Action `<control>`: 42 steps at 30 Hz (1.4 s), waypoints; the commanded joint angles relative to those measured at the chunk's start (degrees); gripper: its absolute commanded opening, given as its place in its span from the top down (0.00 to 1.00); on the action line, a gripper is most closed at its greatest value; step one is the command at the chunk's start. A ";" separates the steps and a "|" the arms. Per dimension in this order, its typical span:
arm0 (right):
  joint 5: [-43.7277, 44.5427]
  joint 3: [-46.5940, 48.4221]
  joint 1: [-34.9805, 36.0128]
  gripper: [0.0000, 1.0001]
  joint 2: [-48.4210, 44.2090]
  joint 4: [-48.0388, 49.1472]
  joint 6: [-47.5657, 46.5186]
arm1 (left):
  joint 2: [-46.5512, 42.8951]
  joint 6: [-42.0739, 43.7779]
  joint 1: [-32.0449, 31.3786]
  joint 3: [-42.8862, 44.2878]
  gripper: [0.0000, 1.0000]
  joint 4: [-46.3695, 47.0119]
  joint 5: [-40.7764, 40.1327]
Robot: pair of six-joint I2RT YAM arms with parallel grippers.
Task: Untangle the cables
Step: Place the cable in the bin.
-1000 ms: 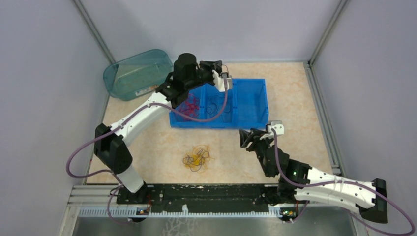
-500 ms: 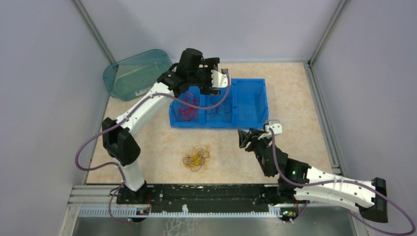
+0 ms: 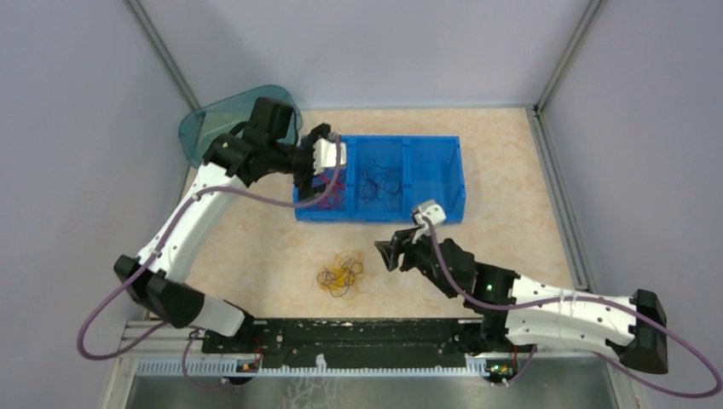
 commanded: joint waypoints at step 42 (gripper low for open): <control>-31.41 6.60 -0.30 0.84 34.60 19.51 4.78 | -29.63 5.78 0.79 -38.66 0.06 -2.27 8.06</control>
